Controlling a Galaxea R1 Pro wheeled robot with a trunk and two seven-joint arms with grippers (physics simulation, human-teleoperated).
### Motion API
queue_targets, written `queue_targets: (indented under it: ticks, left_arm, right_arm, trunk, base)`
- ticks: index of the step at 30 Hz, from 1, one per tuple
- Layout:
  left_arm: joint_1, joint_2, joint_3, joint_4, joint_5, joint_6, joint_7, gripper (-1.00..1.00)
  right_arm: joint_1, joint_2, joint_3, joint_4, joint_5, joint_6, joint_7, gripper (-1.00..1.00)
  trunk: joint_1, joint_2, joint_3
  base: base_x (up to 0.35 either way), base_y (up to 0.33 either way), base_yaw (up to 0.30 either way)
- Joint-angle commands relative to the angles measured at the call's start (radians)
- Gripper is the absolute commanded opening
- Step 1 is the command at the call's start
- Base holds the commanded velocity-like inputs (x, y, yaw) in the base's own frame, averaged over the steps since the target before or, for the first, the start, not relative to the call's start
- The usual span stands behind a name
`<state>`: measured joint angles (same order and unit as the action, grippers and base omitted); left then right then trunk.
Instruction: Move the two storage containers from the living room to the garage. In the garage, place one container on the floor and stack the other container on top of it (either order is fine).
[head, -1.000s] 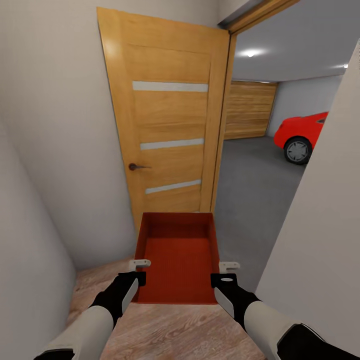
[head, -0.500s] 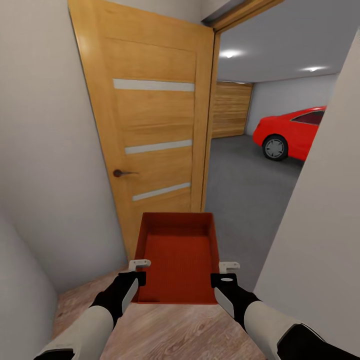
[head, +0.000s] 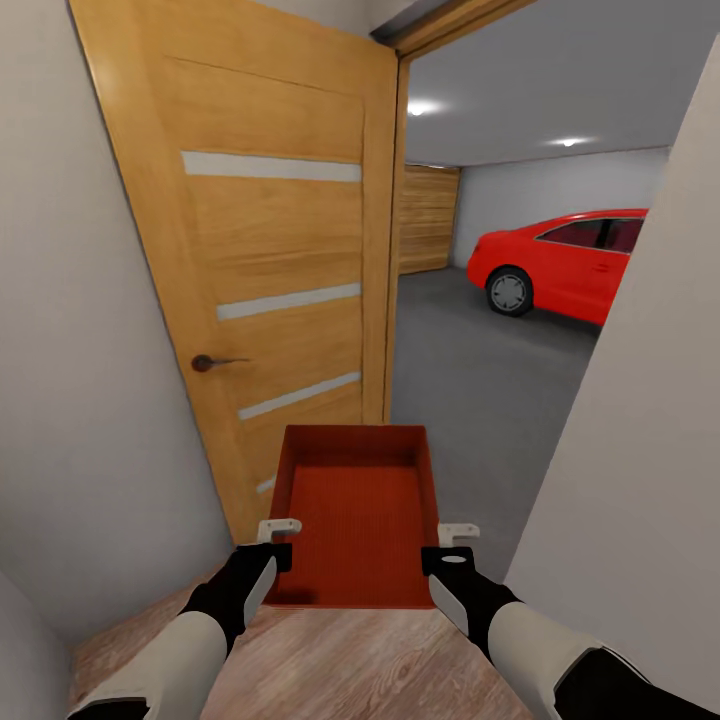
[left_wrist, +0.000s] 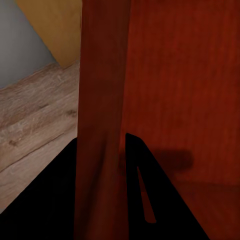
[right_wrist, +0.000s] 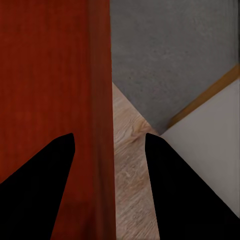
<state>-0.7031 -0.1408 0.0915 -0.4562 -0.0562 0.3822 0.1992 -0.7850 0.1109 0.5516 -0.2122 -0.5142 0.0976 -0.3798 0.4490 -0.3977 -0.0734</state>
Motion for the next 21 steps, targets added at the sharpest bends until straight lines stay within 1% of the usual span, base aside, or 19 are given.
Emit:
queue_targets:
  ticks: [1,21]
  left_arm:
    - [0.001,0.009,0.007,-0.001,-0.024,0.010,0.005,-1.00]
    - [0.001,0.009,0.007,-0.001,-0.025,0.009,0.005,-1.00]
  right_arm:
    - [-0.002,0.000,-0.022,-0.032,0.008,0.007,-0.002,-1.00]
    - [-0.002,0.000,-0.022,-0.032,0.008,0.007,-0.002,-1.00]
  trunk:
    - [0.001,-0.002,-0.002]
    - [0.001,-0.002,-0.002]
  base:
    - [0.200,0.233,-0.246]
    - [0.210,0.222,-0.245]
